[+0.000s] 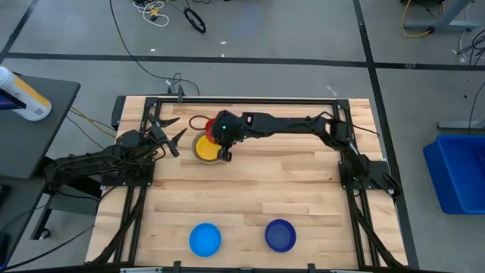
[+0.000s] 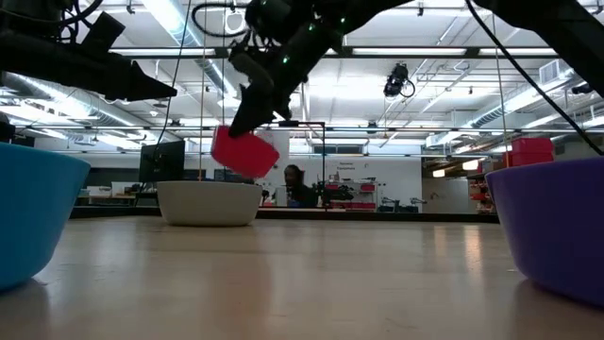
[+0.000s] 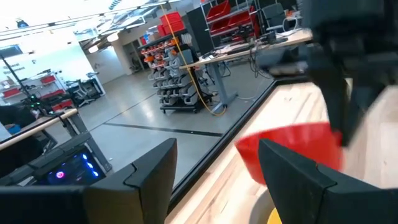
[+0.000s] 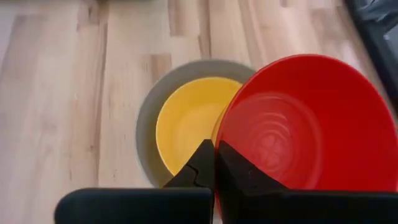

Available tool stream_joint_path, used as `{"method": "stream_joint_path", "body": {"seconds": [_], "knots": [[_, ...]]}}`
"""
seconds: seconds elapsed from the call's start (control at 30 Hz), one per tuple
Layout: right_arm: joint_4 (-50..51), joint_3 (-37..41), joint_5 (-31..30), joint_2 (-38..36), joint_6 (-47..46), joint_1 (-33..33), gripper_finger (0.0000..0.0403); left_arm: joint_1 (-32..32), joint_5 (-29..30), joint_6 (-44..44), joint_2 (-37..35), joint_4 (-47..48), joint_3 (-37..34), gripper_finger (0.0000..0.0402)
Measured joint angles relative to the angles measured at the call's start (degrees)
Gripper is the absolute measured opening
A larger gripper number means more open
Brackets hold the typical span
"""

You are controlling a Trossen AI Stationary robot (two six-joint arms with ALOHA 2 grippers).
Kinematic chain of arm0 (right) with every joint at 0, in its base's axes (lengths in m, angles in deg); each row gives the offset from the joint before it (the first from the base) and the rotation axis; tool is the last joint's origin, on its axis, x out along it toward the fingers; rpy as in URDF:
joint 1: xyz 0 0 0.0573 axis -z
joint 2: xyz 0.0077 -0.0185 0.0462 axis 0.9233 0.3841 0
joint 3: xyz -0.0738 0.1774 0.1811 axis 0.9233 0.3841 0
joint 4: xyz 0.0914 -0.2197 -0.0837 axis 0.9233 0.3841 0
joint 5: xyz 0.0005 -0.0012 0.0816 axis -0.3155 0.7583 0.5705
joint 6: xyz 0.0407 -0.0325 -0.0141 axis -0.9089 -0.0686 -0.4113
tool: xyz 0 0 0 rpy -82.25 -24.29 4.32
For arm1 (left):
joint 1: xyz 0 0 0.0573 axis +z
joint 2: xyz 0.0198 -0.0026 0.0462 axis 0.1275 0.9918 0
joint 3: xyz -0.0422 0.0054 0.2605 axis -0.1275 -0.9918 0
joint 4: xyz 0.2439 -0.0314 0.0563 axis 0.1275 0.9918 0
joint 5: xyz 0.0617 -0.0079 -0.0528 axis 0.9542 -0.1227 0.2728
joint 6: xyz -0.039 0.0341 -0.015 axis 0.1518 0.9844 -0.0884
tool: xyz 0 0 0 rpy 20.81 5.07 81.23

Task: Nest bowls inside each other
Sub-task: Stack the red bowl on the yellow bowl

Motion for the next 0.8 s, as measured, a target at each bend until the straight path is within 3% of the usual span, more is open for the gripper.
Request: {"method": "stream_joint_path", "body": {"seconds": [0.6, 0.8], "knots": [[-7.9, 0.0, 5.7, 3.1, 0.2, -1.4, 0.0001, 0.0, 0.5, 0.4, 0.0, -0.1, 0.0, 0.0232], [-12.0, 0.0, 10.1, 6.5, -1.2, -1.4, 0.0001, 0.0, 0.3, 0.2, 0.0, -0.2, 0.0, 0.0232]]}}
